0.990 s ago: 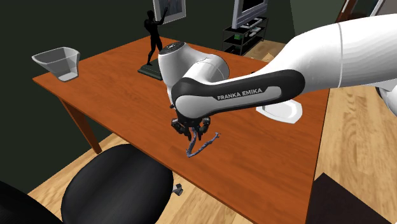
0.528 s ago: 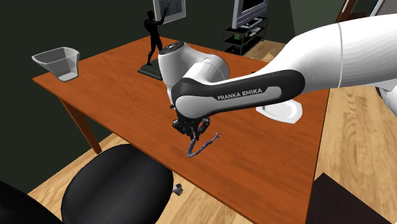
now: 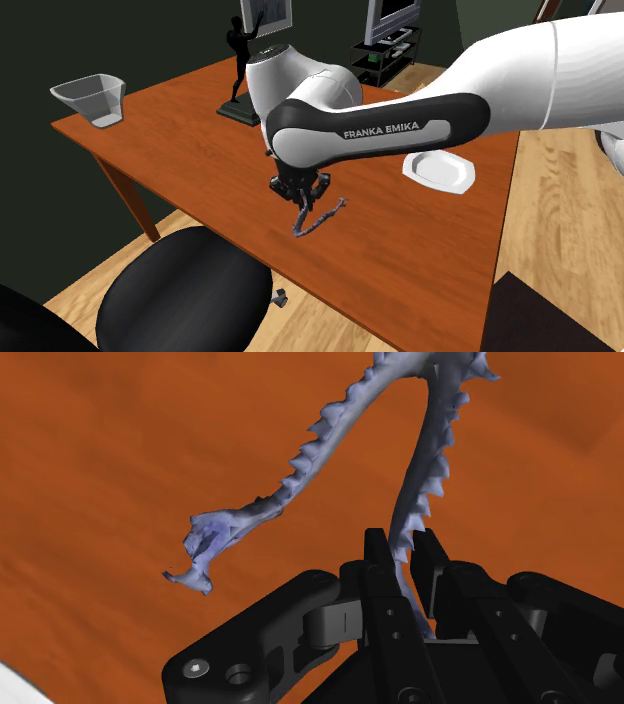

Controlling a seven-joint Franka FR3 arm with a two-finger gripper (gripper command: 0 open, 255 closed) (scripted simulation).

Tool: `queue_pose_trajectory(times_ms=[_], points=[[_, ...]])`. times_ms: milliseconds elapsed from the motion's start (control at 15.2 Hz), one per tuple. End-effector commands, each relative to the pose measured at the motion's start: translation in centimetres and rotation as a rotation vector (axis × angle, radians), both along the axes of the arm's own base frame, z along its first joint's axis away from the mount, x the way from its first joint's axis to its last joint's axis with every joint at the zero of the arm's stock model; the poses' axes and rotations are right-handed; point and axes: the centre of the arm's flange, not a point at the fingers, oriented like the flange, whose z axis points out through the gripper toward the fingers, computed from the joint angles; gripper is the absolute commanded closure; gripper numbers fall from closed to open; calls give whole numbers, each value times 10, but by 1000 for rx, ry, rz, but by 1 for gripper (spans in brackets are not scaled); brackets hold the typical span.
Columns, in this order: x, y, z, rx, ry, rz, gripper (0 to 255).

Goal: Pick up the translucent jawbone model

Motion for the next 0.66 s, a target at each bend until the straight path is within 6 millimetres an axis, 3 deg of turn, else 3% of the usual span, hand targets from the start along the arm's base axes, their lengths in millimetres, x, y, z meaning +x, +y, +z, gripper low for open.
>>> queue_pose_trajectory(times_ms=[0,462,594], points=[[-1,1,10,0,0,0,255],[-1,1,47,0,0,0,255],[-1,1,48,0,0,0,255]])
